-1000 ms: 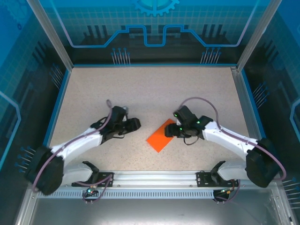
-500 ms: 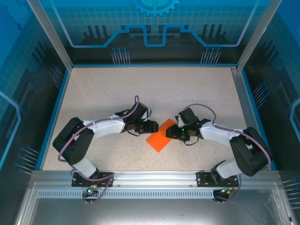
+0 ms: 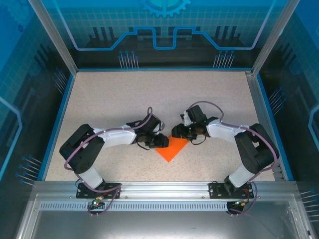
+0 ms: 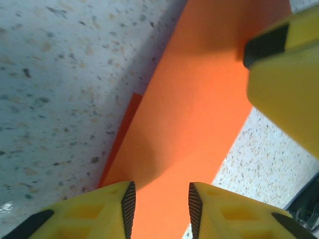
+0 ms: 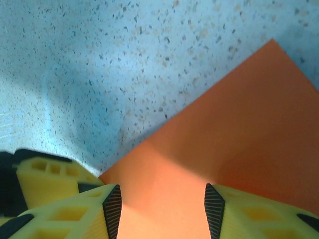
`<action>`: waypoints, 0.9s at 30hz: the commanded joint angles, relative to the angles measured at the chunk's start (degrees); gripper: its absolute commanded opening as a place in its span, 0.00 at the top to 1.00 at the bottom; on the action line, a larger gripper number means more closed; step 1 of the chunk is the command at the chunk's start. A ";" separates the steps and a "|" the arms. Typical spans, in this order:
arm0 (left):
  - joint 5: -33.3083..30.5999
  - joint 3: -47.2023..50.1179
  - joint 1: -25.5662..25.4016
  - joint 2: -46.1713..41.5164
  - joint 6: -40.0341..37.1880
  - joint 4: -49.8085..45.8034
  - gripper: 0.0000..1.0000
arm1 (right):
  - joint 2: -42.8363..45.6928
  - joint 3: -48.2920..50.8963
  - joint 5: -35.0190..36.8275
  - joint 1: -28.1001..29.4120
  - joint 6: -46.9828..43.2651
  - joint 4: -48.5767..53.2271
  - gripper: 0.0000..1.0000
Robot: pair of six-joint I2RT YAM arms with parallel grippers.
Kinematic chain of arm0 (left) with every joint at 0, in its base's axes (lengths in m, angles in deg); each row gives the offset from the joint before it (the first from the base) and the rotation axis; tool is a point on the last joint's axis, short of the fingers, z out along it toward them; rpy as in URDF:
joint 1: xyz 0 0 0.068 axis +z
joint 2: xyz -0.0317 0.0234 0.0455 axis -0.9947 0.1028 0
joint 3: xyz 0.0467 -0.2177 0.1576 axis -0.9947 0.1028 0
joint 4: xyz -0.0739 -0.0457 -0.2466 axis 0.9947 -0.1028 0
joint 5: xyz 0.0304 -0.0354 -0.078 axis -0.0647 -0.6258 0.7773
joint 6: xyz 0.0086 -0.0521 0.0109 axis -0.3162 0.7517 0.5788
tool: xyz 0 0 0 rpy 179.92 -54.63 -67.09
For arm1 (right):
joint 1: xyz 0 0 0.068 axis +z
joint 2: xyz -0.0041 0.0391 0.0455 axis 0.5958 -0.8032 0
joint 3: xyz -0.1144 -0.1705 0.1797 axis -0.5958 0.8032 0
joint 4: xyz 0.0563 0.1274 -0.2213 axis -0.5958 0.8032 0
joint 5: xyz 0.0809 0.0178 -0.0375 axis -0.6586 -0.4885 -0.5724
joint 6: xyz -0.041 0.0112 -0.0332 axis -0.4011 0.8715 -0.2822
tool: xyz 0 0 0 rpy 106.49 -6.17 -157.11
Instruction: Fold a paper plane with a square sheet of paper (pick it up from the middle)
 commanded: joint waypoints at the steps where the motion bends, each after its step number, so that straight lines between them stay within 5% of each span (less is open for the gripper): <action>1: 1.82 1.01 -0.88 0.67 0.59 -0.52 0.66 | -1.33 -1.51 -1.39 -1.11 -1.96 1.28 0.49; 8: 3.03 2.17 -1.78 -0.34 2.94 2.07 0.68 | -3.49 -3.09 -1.21 -1.38 -2.83 2.88 0.49; 16: -13.50 -0.67 -0.72 -5.47 -1.57 -7.96 0.52 | 6.45 1.20 4.08 -1.46 -2.32 5.36 0.47; 27: 0.59 -10.13 1.63 6.95 -8.24 -8.61 0.50 | 17.78 10.40 6.65 -1.46 -0.04 5.05 0.41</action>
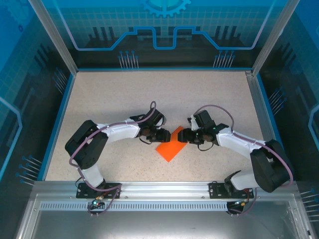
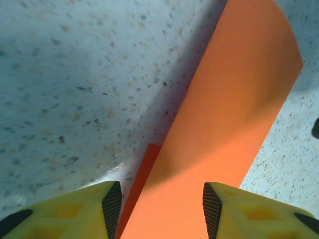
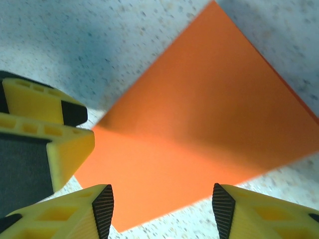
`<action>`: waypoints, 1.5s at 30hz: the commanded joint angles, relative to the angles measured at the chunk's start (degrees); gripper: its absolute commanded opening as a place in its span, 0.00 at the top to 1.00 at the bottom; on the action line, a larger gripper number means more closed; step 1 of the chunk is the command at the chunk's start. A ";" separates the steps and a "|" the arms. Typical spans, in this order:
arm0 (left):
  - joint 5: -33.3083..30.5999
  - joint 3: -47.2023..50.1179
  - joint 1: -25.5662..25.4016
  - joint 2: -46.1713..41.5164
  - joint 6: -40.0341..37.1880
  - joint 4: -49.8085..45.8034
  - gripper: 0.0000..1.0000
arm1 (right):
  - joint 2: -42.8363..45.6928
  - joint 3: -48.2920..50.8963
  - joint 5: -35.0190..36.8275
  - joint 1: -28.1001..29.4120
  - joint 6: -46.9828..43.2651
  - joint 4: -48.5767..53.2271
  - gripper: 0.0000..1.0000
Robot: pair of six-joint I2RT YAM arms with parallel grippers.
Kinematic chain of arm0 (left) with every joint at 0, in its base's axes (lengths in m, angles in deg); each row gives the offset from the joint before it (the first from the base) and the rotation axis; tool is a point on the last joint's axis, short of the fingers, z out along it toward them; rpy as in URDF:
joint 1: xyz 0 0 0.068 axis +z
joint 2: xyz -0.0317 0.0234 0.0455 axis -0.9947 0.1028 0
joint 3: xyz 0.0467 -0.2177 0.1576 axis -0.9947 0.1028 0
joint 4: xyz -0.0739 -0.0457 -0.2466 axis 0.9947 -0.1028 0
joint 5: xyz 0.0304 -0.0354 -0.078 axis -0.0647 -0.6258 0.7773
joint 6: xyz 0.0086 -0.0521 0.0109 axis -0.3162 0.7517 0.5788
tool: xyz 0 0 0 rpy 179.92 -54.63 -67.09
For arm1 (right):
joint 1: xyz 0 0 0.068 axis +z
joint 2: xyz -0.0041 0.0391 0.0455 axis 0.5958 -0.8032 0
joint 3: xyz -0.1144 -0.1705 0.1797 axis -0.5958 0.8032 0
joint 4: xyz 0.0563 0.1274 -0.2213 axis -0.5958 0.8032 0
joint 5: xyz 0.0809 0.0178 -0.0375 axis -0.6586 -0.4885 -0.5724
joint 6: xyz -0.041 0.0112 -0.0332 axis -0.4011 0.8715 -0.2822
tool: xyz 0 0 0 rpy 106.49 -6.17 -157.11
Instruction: Fold a paper plane with a square sheet of paper (pick it up from the middle)
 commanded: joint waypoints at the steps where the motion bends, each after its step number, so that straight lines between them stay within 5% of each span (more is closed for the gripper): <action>1: 5.31 -1.83 0.42 2.29 -3.25 -1.84 0.50 | 3.80 1.92 1.86 -1.06 1.03 1.35 0.41; 7: 9.88 -2.44 0.79 4.21 -3.38 -0.84 0.53 | 8.13 5.40 0.89 -0.96 1.40 0.25 0.37; 15: 12.55 1.18 2.06 1.99 1.96 6.11 0.80 | 8.64 6.46 -0.35 -0.96 1.19 0.30 0.34; 23: 10.22 11.77 2.90 -2.91 16.30 22.14 0.99 | 7.91 6.95 -2.62 -0.95 5.26 -3.64 0.11; 40: -2.90 27.61 1.69 -9.08 35.58 41.20 0.98 | -1.86 4.55 -7.78 0.99 11.19 -12.99 0.21; 43: -2.93 27.91 1.24 -8.37 35.83 41.17 0.78 | -3.28 3.96 -8.70 1.67 11.69 -14.14 0.26; 45: -3.64 27.27 0.98 -8.50 34.22 38.11 0.75 | -4.36 3.28 -8.63 2.37 11.77 -14.13 0.26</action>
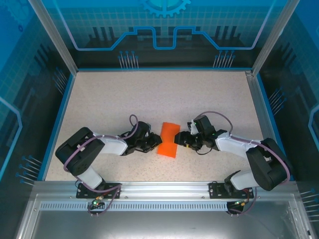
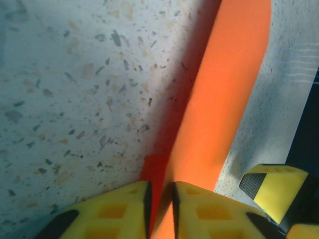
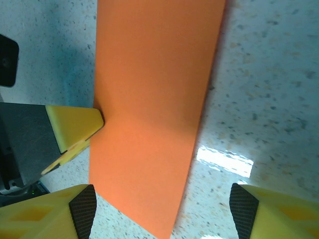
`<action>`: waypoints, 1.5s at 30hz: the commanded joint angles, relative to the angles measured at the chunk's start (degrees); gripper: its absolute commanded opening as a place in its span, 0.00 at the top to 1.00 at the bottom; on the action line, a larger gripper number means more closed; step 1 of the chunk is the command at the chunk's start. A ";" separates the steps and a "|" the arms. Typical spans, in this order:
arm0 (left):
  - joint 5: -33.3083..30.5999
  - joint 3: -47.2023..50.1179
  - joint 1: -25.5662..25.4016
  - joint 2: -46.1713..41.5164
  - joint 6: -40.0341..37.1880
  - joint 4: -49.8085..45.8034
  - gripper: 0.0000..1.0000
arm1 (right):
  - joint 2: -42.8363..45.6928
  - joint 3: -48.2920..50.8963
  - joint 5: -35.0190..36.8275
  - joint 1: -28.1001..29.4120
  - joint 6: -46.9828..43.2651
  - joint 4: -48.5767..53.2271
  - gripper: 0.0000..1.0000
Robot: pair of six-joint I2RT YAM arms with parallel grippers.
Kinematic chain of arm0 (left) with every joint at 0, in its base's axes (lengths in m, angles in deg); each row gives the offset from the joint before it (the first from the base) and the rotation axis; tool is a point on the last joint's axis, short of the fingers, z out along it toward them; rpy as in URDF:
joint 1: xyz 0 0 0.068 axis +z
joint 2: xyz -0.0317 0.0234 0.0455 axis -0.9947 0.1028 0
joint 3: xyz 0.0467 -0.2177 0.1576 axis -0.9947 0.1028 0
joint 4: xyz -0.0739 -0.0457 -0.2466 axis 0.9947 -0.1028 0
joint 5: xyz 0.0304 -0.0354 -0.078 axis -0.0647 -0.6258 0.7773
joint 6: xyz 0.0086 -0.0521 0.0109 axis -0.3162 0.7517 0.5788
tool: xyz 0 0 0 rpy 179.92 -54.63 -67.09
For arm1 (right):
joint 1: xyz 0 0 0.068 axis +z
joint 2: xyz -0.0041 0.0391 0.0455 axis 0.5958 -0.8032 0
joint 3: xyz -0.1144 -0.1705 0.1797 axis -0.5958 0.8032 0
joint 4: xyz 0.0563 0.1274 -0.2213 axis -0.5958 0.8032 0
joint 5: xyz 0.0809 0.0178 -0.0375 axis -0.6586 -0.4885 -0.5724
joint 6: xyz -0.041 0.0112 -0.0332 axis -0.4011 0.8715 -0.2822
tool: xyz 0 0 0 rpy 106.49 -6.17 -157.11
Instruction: Fold a paper plane with a square sheet of paper (pick it up from the middle)
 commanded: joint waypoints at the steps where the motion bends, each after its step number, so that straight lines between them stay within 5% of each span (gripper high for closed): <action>1: -3.33 -0.39 -0.61 -1.43 -1.25 -3.83 0.72 | -1.80 -2.41 -1.35 1.52 0.98 -1.58 0.27; 3: -5.70 -1.16 -0.54 -3.56 -3.54 -8.97 0.62 | -2.34 -2.90 -0.96 2.05 0.83 -1.24 0.27; 9: -11.87 -5.33 -0.63 -10.22 -10.72 -22.94 0.54 | -3.18 -3.42 0.87 2.96 1.01 -0.48 0.28; 17: -3.47 -8.57 -0.77 -8.59 -17.59 -20.15 0.73 | -5.28 -3.90 0.19 3.04 2.03 -2.45 0.29; 30: 3.68 -12.12 -0.85 0.91 -21.98 -17.39 0.80 | -8.45 -4.95 -1.98 3.02 2.48 -5.14 0.32; 40: 3.42 -11.69 -0.95 0.82 -22.47 -18.15 0.78 | -9.07 -6.67 -2.40 3.04 1.85 -4.25 0.42; 45: 1.73 -12.20 -2.31 -4.28 -29.27 -21.13 0.63 | -10.38 -8.26 -1.73 2.88 1.30 -2.18 0.56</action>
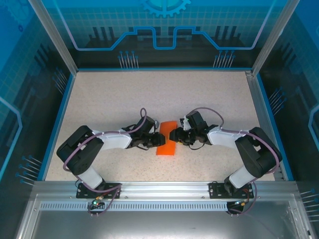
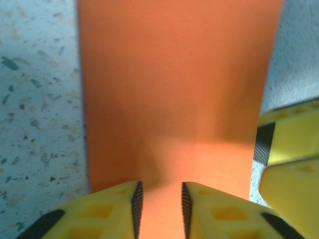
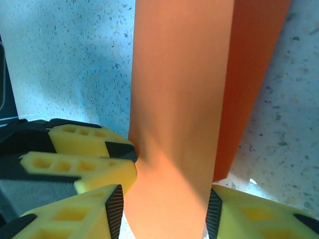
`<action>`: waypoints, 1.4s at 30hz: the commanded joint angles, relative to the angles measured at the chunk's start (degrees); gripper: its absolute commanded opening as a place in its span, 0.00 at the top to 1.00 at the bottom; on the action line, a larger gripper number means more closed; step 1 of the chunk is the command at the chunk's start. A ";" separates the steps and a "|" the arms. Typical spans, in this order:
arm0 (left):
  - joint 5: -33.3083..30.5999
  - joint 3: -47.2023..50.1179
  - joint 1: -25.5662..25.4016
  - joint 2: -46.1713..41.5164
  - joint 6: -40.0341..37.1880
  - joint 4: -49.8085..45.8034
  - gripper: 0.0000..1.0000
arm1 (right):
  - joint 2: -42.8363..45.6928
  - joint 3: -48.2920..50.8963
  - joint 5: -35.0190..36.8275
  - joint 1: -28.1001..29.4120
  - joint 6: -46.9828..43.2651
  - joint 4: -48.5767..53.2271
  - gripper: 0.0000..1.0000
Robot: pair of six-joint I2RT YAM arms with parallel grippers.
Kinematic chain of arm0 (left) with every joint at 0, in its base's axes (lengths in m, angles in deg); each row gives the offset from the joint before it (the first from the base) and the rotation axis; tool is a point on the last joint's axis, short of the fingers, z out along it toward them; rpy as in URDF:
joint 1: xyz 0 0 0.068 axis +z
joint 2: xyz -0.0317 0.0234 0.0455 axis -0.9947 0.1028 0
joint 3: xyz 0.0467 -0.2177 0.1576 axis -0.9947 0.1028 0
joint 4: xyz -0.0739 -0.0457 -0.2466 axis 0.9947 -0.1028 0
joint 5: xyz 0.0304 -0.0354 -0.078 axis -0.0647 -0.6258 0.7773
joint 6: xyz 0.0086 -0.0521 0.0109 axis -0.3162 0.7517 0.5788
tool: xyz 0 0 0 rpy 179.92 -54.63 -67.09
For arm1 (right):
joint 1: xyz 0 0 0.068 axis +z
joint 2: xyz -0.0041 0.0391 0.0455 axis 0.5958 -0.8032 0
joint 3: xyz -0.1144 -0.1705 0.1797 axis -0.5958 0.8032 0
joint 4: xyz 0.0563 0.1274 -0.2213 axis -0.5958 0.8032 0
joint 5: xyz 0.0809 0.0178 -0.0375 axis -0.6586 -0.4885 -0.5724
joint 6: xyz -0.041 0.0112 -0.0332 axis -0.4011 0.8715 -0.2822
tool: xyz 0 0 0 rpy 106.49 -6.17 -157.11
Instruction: Fold a paper plane with a square sheet of paper (pick it up from the middle)
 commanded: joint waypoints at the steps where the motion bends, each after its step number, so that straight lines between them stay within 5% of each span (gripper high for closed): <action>1: -1.52 -1.73 -1.84 -5.66 -7.45 -3.77 0.59 | -1.56 -2.16 -0.45 0.62 -0.58 2.20 0.59; 8: -11.67 -2.02 -10.33 -12.50 -24.53 -13.84 0.43 | -3.28 -4.09 -0.82 0.40 -0.95 3.77 0.75; 18: -29.35 -4.71 -20.95 -9.00 -34.90 -17.71 0.36 | -3.83 -5.32 -1.12 0.41 -1.18 5.59 0.77; 28: -32.52 -9.61 -25.60 -0.30 -39.37 -18.66 0.32 | -4.18 -5.43 -1.27 0.45 -1.26 5.69 0.77; 34: -36.55 -9.97 -25.61 1.60 -39.30 -17.76 0.33 | -3.85 -5.51 -1.42 0.39 -1.37 6.17 0.77; 42: -35.96 -9.35 -25.62 0.21 -38.60 -15.70 0.51 | -3.64 -5.31 -1.07 0.11 -2.06 7.10 0.76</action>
